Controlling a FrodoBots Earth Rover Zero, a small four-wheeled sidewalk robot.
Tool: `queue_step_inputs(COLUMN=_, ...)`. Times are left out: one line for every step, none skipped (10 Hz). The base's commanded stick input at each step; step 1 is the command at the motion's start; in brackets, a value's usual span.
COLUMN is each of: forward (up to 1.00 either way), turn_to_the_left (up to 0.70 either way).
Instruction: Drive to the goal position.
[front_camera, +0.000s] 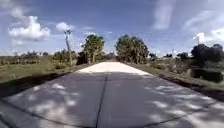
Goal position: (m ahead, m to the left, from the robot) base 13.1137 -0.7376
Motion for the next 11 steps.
queue_step_inputs(forward=0.85, turn_to_the_left=0.00)
queue_step_inputs(forward=0.85, turn_to_the_left=0.00)
queue_step_inputs(forward=0.85, turn_to_the_left=0.00)
queue_step_inputs(forward=0.85, turn_to_the_left=0.00)
queue_step_inputs(forward=0.85, turn_to_the_left=0.00)
queue_step_inputs(forward=0.85, turn_to_the_left=0.00)
queue_step_inputs(forward=0.85, turn_to_the_left=0.00)
queue_step_inputs(forward=0.85, turn_to_the_left=0.00)
queue_step_inputs(forward=0.85, turn_to_the_left=0.00)
queue_step_inputs(forward=0.85, turn_to_the_left=0.00)
queue_step_inputs(forward=0.85, turn_to_the_left=0.00)
